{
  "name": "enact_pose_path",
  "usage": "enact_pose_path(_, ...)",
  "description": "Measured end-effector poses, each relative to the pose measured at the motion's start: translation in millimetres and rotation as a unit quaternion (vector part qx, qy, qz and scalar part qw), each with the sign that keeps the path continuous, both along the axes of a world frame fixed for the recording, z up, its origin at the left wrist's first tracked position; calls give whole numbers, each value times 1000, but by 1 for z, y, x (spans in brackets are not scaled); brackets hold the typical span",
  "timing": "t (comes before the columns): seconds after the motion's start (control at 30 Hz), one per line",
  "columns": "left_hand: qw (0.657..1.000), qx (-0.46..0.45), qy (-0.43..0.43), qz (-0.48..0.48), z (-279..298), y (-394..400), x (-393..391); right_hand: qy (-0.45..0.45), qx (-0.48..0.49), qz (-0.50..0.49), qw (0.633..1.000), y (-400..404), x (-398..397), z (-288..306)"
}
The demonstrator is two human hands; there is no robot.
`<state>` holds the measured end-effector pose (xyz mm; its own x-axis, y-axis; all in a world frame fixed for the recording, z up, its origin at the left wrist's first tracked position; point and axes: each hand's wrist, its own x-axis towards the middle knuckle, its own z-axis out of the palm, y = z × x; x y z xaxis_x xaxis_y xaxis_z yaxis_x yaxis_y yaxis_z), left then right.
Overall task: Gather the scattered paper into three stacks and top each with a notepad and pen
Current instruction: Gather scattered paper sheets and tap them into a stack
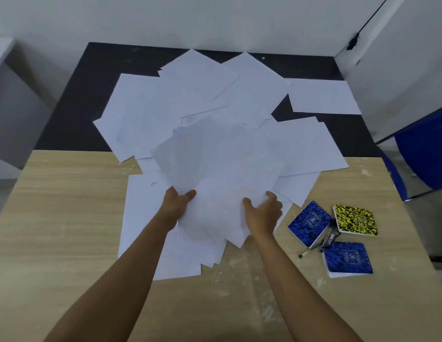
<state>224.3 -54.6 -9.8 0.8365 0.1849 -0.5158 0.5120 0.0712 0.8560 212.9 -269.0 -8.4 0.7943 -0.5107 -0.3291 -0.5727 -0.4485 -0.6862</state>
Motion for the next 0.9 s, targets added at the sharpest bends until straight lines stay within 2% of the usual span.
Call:
enact_pose_path(0.07,999,-36,-4,-4,10,8,-12,34,146,-53,987,-13,-6,9)
enact_pose_path(0.13,997,-73,-8,-17,19,15,-24,34,329,-56,942,-22,-14,19)
enact_pose_path(0.2,995,-94,-11,-39,29,21,-38,-4,410,-18,912,-27,-26,30)
enact_pose_path(0.4,990,-116,-18,-79,55,31,-68,-87,382,42,919,-31,-50,48)
enact_pose_path(0.63,995,-60,-62,-57,62,41,-94,-102,378,59,918,-23,-87,57)
enact_pose_path(0.9,994,-47,-78,-67,66,48,-117,-112,357,111,921,-23,-109,71)
